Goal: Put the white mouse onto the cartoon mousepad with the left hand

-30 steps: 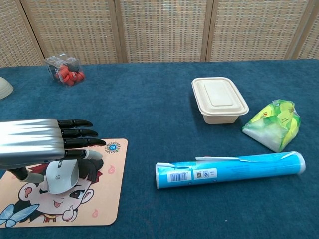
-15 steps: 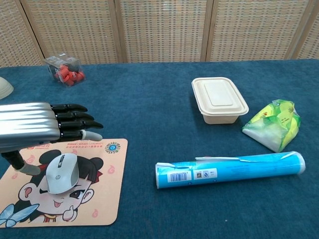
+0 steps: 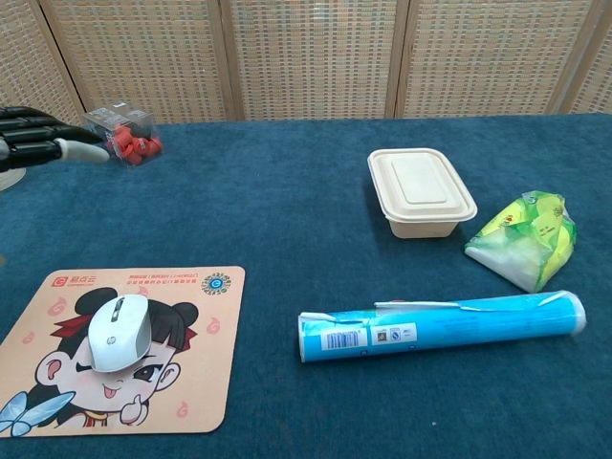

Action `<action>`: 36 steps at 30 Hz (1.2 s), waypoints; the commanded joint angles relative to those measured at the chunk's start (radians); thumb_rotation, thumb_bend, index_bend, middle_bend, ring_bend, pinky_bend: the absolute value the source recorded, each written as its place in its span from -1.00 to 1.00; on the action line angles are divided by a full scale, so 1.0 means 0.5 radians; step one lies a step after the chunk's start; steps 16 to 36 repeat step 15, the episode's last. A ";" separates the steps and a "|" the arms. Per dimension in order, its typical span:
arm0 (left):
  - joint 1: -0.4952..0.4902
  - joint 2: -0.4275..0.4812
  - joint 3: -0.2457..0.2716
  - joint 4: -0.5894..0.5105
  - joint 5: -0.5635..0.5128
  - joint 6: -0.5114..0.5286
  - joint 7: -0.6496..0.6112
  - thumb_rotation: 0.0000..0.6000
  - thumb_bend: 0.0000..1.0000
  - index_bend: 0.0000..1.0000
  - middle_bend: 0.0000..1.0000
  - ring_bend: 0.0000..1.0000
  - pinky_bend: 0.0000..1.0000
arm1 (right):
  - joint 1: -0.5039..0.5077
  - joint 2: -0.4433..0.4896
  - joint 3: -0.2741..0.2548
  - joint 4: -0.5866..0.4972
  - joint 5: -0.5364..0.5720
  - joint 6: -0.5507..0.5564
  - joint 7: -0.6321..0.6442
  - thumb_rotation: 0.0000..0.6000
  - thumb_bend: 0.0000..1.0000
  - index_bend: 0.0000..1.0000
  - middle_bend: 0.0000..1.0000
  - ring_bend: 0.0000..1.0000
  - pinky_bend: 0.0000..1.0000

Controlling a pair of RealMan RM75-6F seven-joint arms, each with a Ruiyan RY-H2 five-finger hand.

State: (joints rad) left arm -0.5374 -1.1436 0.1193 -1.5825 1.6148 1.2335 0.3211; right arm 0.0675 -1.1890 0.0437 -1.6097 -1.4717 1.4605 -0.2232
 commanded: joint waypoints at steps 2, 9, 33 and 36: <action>0.251 -0.082 -0.041 -0.088 -0.168 0.248 0.082 1.00 -0.77 -1.00 -1.00 -1.00 -1.00 | -0.001 -0.002 -0.002 -0.002 -0.003 0.002 -0.009 1.00 -0.79 -0.94 -1.00 -1.00 -1.00; 0.447 -0.158 0.003 -0.155 -0.247 0.365 0.008 1.00 -0.77 -1.00 -1.00 -1.00 -1.00 | -0.001 -0.005 -0.008 -0.005 -0.017 0.004 -0.023 1.00 -0.79 -0.94 -1.00 -1.00 -1.00; 0.545 -0.208 -0.015 -0.142 -0.237 0.467 0.136 1.00 -0.76 -1.00 -1.00 -1.00 -1.00 | -0.003 -0.003 -0.003 -0.005 -0.025 0.017 -0.015 1.00 -0.79 -0.94 -1.00 -1.00 -1.00; 0.545 -0.208 -0.015 -0.142 -0.237 0.467 0.136 1.00 -0.76 -1.00 -1.00 -1.00 -1.00 | -0.003 -0.003 -0.003 -0.005 -0.025 0.017 -0.015 1.00 -0.79 -0.94 -1.00 -1.00 -1.00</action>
